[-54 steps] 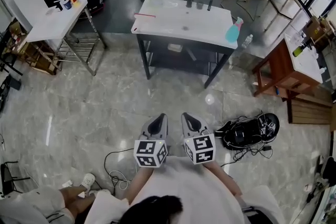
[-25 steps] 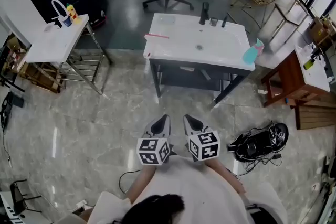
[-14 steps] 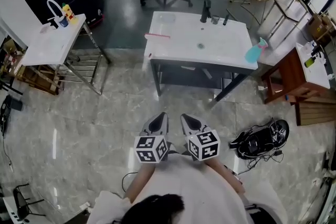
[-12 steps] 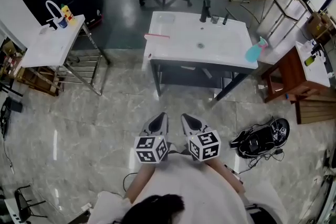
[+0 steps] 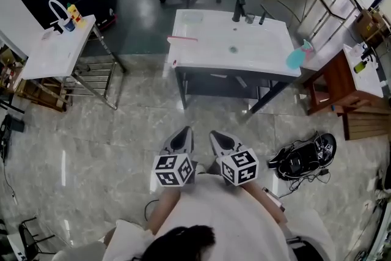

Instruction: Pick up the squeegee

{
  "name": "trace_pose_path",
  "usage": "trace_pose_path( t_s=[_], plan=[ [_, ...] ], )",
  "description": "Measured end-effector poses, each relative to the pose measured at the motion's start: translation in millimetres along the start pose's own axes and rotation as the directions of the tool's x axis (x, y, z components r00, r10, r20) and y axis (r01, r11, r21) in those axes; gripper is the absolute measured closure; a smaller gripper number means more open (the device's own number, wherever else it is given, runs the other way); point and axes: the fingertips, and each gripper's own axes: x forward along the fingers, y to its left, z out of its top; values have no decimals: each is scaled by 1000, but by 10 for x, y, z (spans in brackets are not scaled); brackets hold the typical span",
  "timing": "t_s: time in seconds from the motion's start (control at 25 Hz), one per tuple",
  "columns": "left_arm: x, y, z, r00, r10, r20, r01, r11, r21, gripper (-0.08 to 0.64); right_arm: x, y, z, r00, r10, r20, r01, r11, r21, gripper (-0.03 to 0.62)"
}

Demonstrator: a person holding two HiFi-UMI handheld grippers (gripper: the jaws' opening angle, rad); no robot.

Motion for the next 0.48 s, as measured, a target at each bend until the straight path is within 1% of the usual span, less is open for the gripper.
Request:
trace_pose_path(
  t_s=[0.16, 0.48],
  plan=[
    [20, 22, 1, 1000, 6, 4, -6, 1000, 2, 534, 61, -2, 18, 1000, 2, -2, -2, 1000, -13, 565],
    [116, 69, 69, 1000, 23, -2, -23, 1000, 19, 534, 232, -150, 131, 1000, 16, 13, -15, 1000, -13, 563]
  ],
)
